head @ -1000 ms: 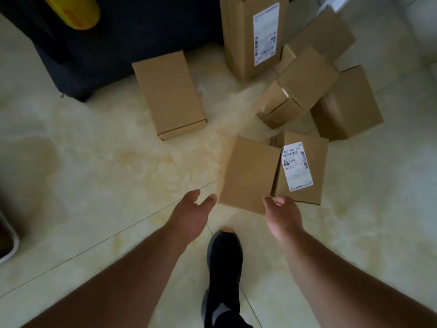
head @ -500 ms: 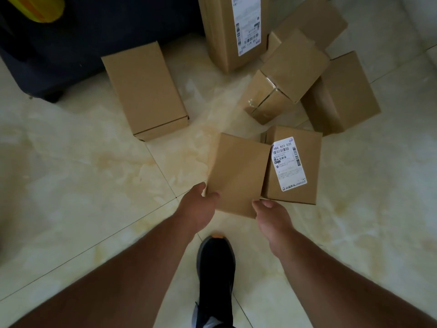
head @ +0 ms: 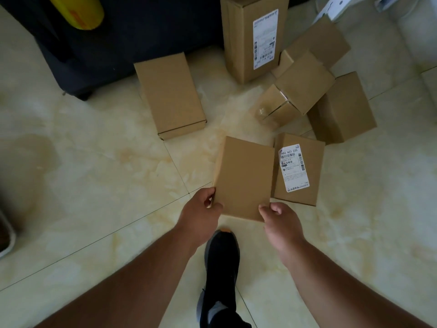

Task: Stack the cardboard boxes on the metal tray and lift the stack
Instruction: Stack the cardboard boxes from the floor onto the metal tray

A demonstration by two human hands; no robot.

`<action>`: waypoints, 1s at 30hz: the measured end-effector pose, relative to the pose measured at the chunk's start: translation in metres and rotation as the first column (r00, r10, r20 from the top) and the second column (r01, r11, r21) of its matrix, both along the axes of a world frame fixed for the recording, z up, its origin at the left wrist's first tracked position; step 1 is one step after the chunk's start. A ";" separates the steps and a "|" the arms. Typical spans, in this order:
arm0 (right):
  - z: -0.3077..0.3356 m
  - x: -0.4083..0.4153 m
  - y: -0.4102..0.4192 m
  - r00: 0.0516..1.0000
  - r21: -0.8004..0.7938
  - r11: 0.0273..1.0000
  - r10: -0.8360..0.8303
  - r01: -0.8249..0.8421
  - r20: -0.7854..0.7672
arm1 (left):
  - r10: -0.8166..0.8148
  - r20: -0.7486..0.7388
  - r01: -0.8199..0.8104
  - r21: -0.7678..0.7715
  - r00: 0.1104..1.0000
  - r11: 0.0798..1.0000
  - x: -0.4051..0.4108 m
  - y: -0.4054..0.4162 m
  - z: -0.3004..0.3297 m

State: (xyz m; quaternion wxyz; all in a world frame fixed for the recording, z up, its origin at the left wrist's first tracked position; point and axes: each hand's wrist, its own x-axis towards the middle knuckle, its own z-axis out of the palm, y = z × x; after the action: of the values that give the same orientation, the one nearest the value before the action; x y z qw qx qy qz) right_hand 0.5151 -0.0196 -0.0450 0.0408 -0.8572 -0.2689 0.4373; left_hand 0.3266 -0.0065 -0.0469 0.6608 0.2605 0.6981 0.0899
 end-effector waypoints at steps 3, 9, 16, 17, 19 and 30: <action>0.017 -0.018 -0.007 0.999 0.061 0.998 -0.020 0.022 -0.042 | 0.008 0.000 -0.008 0.014 1.000 1.000 -0.022 -0.010 0.025; 0.058 -0.064 -0.020 0.988 0.147 0.988 -0.034 0.056 -0.149 | 0.096 -0.006 -0.095 0.068 0.995 0.993 -0.075 -0.028 0.078; 0.104 -0.140 -0.014 0.978 0.240 0.971 0.062 -0.013 -0.201 | 0.226 -0.057 -0.216 0.140 0.972 0.966 -0.147 -0.046 0.121; 0.108 -0.151 -0.013 0.975 0.253 0.967 0.088 -0.035 -0.203 | 0.250 -0.065 -0.238 0.154 0.966 0.959 -0.158 -0.049 0.126; 0.116 -0.176 -0.012 0.969 0.269 0.960 0.130 -0.071 -0.208 | 0.297 -0.077 -0.280 0.179 0.952 0.943 -0.180 -0.055 0.135; 0.151 -0.322 -0.006 0.892 0.338 0.895 0.381 -0.290 -0.243 | 0.543 -0.095 -0.506 0.260 0.834 0.823 -0.311 -0.099 0.172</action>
State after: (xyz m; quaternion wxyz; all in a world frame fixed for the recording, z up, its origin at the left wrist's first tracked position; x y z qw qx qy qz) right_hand 0.1932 -0.0256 0.1058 0.1307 -0.7041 -0.4665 0.5191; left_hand 0.0155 -0.1051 0.1250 0.5165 0.1371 0.7804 0.3247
